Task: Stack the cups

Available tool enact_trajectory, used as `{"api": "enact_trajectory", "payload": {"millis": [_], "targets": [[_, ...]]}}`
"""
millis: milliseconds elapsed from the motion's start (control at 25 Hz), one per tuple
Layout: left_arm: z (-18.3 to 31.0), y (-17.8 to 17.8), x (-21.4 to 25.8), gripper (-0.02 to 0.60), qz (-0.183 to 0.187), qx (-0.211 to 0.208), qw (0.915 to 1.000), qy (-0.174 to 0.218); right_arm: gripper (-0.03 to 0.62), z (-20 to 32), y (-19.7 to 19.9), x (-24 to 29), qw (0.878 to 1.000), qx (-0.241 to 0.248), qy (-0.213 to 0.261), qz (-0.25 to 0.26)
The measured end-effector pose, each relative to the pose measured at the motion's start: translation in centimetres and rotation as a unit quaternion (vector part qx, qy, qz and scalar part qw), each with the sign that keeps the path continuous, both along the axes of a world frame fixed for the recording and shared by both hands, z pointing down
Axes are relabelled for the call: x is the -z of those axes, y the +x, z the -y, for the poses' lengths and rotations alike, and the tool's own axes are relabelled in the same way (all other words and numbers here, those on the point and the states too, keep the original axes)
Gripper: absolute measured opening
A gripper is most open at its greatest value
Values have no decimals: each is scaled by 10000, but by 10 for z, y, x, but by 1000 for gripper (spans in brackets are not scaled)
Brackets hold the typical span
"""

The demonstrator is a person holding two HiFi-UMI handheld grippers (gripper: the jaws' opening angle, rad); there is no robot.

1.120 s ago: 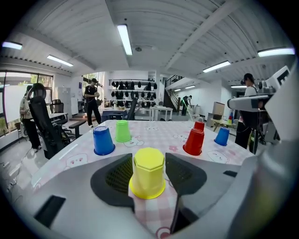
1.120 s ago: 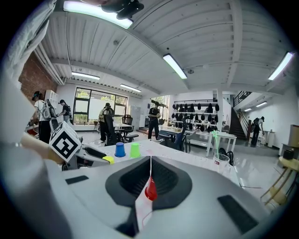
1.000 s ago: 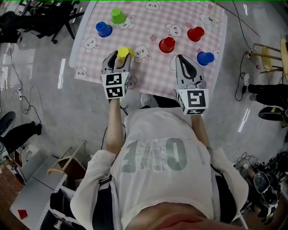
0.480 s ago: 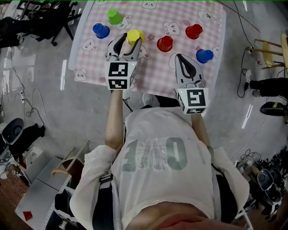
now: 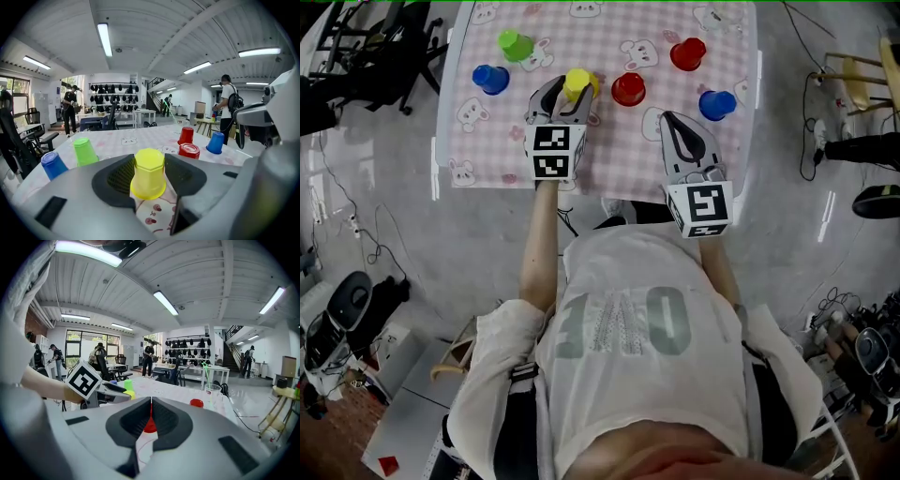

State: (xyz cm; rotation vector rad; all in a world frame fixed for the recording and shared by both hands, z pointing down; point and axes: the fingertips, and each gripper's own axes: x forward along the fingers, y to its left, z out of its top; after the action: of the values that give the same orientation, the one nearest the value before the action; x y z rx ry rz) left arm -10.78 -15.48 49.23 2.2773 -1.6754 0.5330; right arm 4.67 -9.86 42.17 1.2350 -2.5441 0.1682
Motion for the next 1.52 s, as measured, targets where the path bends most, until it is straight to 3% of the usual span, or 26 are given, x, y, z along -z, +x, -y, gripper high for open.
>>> {"api": "enact_trajectory", "payload": {"millis": [640, 840, 1040, 1200, 1520], "targets": [[5, 11, -15, 225, -266, -167, 9994, -139, 29, 1, 10, -8, 9998, -155, -115, -51], [5, 3, 32, 225, -374, -74, 9985, 395, 29, -1, 5, -5, 9999, -72, -74, -56], [-1, -24, 90, 225, -375, 294, 9936, 1029, 29, -3, -5, 0, 9999, 96, 23, -42], [-11, -57, 122, 237, -234, 831, 9847, 1512, 29, -7, -11, 6, 9998, 193, 96, -38], [-19, -131, 122, 266, 102, 1670, 9746, 1491, 29, -11, -22, 9, 9991, 387, 145, -80]]}}
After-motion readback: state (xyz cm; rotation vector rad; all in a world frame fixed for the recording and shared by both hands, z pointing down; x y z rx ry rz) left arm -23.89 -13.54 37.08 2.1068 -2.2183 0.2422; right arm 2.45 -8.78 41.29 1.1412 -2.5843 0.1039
